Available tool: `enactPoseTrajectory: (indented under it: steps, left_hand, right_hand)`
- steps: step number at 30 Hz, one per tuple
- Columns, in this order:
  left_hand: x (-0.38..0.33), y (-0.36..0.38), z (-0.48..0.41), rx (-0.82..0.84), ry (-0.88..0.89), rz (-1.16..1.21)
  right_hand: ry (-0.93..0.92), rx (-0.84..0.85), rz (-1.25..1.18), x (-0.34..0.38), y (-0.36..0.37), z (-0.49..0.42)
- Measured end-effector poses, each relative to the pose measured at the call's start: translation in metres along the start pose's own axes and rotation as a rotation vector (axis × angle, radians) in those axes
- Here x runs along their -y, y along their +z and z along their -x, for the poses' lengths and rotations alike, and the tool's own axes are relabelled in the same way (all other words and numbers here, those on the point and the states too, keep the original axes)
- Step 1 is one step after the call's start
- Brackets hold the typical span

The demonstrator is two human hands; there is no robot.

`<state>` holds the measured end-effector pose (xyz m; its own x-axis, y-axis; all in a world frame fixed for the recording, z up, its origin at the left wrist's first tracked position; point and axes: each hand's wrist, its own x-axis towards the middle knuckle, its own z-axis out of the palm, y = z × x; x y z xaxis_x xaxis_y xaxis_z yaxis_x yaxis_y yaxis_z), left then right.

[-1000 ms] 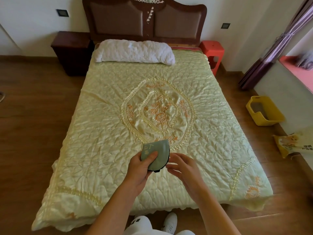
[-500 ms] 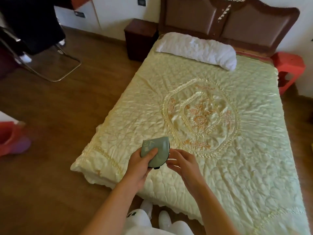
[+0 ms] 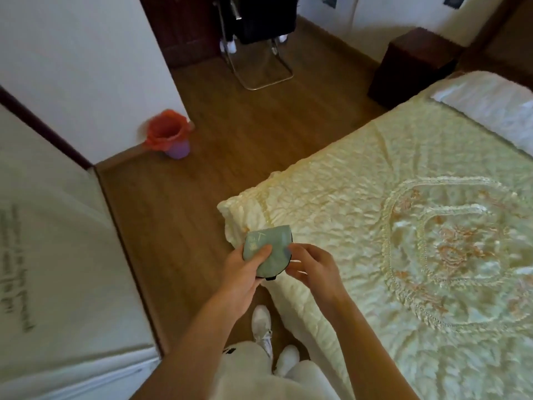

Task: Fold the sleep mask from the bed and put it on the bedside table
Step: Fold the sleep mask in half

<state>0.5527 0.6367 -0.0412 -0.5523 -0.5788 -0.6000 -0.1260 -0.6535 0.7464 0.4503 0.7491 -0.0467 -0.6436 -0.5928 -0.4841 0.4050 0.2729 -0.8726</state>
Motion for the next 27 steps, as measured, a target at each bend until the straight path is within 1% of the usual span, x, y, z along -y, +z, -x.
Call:
enactPoseTrajectory:
  steps: [4, 8, 11, 18, 23, 27]
  left_hand:
    - [-0.017, -0.046, 0.011, -0.095, 0.058, 0.066]
    - [-0.03, -0.091, 0.011, -0.229, 0.093, 0.123]
    - [-0.04, -0.122, 0.0, -0.312, 0.12, 0.158]
    - [-0.091, -0.194, -0.061, -0.346, 0.134, 0.239]
    - [-0.166, -0.26, -0.123, -0.359, 0.136, 0.259]
    - [-0.228, -0.305, -0.163, -0.365, 0.151, 0.236]
  right_hand:
    - [0.016, 0.178, 0.093, 0.003, 0.053, -0.008]
    - [0.028, 0.313, 0.146, 0.012, 0.103, -0.023]
    - [0.03, 0.383, 0.199, 0.017, 0.138, -0.039]
    - [0.04, 0.443, 0.266, 0.035, 0.233, -0.108]
    - [0.043, 0.427, 0.297, 0.058, 0.328, -0.172]
    - [0.051, 0.421, 0.268, 0.079, 0.396, -0.21]
